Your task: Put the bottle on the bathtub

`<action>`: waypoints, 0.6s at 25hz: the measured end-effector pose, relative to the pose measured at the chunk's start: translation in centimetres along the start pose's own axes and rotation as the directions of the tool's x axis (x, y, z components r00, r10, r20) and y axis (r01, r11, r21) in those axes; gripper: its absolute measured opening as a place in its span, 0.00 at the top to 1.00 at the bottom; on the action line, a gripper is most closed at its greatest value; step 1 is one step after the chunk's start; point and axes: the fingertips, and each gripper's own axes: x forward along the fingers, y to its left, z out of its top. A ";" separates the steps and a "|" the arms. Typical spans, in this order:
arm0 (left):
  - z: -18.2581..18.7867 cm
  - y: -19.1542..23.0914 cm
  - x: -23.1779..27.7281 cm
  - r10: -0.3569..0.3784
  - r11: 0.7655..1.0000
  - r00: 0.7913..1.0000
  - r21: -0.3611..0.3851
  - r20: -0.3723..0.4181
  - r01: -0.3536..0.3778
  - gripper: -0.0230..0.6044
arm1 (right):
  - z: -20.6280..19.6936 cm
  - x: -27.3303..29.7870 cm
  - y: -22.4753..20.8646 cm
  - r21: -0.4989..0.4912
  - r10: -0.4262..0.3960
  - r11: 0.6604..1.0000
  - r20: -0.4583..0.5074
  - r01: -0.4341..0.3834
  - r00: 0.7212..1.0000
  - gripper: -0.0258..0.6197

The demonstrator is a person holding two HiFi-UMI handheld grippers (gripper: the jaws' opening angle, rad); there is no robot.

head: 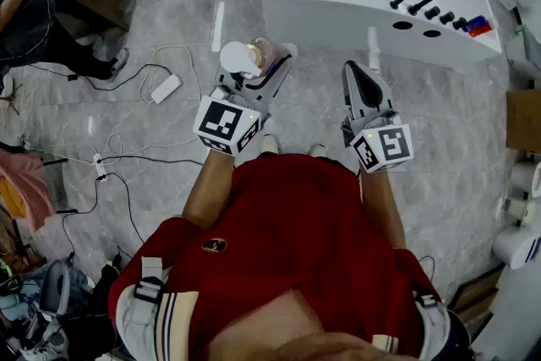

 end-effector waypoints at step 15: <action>-1.1 6.3 -1.4 -0.037 0.999 0.999 -0.027 0.026 0.038 0.61 | -2.4 4.8 3.8 -0.010 -0.050 0.999 -0.039 0.050 0.998 0.96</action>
